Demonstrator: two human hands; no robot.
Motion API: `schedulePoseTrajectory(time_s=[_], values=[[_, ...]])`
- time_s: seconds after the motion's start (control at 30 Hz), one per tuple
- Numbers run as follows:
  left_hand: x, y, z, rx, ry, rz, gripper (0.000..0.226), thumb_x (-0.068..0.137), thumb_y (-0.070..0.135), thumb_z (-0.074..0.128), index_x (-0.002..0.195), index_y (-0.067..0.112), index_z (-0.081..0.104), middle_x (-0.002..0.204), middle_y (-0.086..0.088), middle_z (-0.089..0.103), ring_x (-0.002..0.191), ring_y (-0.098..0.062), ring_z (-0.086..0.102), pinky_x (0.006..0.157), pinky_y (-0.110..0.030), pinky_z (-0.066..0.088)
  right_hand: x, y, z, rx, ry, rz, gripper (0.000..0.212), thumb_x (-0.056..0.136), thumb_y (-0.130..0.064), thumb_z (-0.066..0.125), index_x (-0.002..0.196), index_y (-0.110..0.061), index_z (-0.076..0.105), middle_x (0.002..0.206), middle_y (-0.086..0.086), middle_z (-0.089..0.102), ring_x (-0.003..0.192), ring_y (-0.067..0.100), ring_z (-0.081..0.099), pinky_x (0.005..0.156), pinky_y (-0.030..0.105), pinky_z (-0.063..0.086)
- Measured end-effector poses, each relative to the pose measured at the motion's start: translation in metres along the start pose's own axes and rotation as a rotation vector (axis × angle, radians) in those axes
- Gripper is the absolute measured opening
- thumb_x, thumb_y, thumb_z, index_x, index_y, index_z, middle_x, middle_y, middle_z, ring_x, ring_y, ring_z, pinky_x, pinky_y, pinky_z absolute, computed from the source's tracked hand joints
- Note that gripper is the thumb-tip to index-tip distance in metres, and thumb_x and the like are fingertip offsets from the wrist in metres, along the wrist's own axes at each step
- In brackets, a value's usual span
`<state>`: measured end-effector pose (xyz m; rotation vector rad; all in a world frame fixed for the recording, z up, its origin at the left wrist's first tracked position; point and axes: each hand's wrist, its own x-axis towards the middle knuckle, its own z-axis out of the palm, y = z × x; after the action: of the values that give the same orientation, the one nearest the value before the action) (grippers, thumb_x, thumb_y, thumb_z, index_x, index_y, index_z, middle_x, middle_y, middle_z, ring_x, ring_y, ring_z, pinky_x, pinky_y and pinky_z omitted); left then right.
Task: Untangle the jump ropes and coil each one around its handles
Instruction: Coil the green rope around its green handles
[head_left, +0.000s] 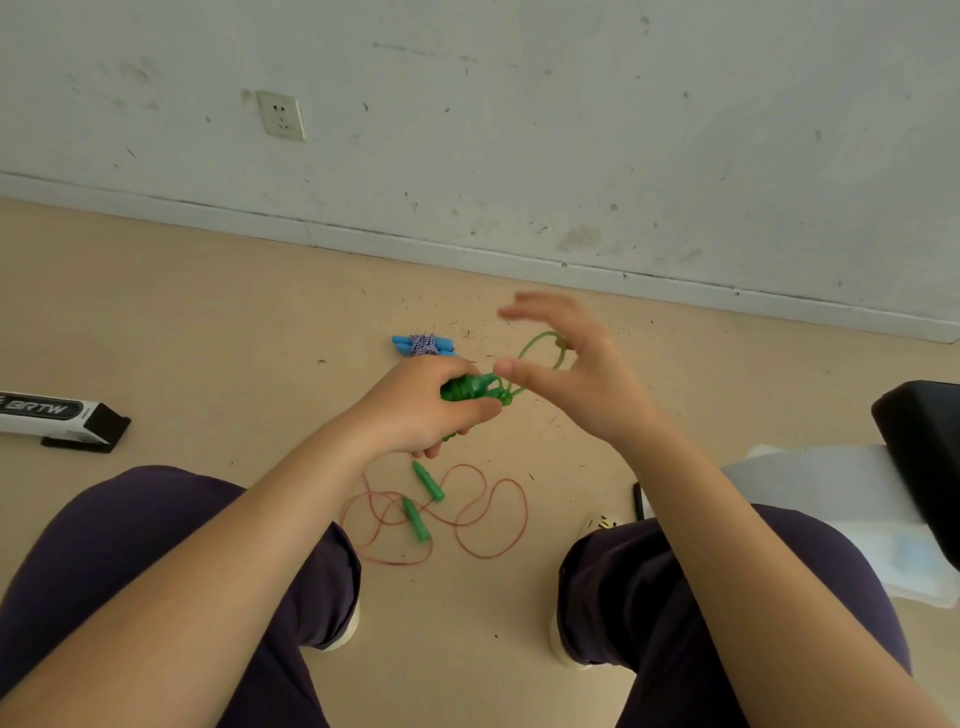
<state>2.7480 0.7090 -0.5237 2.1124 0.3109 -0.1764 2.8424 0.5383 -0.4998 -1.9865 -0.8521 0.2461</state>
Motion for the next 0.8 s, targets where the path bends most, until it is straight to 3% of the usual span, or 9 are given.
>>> schedulePoseTrajectory(time_s=[0.07,0.13,0.2,0.3,0.37,0.5,0.63,0.8], values=[[0.0,0.001,-0.001,-0.017,-0.011,0.019,0.022,0.09,0.042,0.068,0.098,0.022,0.067,0.072,0.003,0.067,0.044,-0.016,0.057,0.045,-0.03,0.044,0.0,0.006,0.002,-0.098,-0.066,0.051,0.026,0.078,-0.033,0.08,0.103,-0.031,0.072,0.115,-0.016,0.064,0.114,-0.001,0.053,0.1,0.023,0.04],[0.001,0.001,-0.003,-0.014,0.002,0.032,0.021,0.09,0.043,0.069,0.096,0.023,0.067,0.07,0.004,0.067,0.045,-0.016,0.058,0.046,-0.03,0.046,0.0,0.009,0.001,-0.157,-0.086,0.099,0.012,0.079,-0.031,0.08,0.088,-0.027,0.074,0.095,-0.014,0.068,0.099,-0.001,0.057,0.09,0.023,0.043],[0.001,-0.001,-0.004,-0.014,0.029,0.046,0.021,0.09,0.042,0.068,0.098,0.023,0.068,0.069,0.005,0.067,0.044,-0.015,0.058,0.045,-0.029,0.046,0.0,0.007,-0.002,-0.165,-0.096,0.121,0.009,0.08,-0.027,0.079,0.082,-0.02,0.073,0.085,-0.01,0.069,0.088,0.001,0.058,0.083,0.023,0.046],[0.0,-0.003,-0.002,0.016,0.046,0.069,0.02,0.09,0.042,0.069,0.098,0.024,0.067,0.072,0.0,0.067,0.042,-0.013,0.057,0.046,-0.029,0.046,0.0,0.004,-0.001,-0.19,-0.137,0.164,0.011,0.08,-0.024,0.079,0.08,-0.019,0.069,0.083,-0.004,0.069,0.084,0.011,0.062,0.08,0.03,0.051],[0.0,-0.004,0.0,0.059,0.049,0.083,0.018,0.089,0.042,0.07,0.097,0.026,0.068,0.077,-0.005,0.068,0.041,-0.01,0.055,0.047,-0.029,0.046,-0.001,0.001,0.002,-0.237,-0.17,0.197,0.011,0.081,-0.024,0.078,0.081,-0.02,0.068,0.084,0.001,0.069,0.082,0.017,0.062,0.075,0.028,0.05],[0.0,-0.004,0.0,0.083,0.064,0.106,0.019,0.089,0.042,0.07,0.098,0.026,0.068,0.078,-0.008,0.068,0.04,-0.008,0.053,0.049,-0.031,0.047,0.0,0.0,0.001,-0.289,-0.171,0.201,0.009,0.083,-0.026,0.076,0.088,-0.018,0.074,0.08,-0.005,0.063,0.075,0.01,0.055,0.066,0.022,0.045],[0.001,-0.006,-0.003,0.071,0.104,0.069,0.021,0.089,0.043,0.068,0.096,0.023,0.068,0.076,-0.006,0.068,0.04,-0.011,0.055,0.05,-0.033,0.049,-0.001,0.0,0.001,-0.163,-0.039,0.145,0.002,0.084,-0.016,0.074,0.083,-0.015,0.072,0.081,-0.008,0.064,0.078,0.007,0.057,0.073,0.023,0.045],[0.005,0.001,-0.008,-0.214,0.206,-0.009,0.013,0.091,0.034,0.069,0.098,0.023,0.069,0.071,-0.001,0.067,0.044,-0.017,0.054,0.041,-0.027,0.044,-0.002,-0.002,-0.005,0.058,0.192,0.166,0.007,0.088,-0.011,0.069,0.083,-0.015,0.067,0.075,-0.011,0.062,0.063,-0.006,0.051,0.065,0.014,0.041]])
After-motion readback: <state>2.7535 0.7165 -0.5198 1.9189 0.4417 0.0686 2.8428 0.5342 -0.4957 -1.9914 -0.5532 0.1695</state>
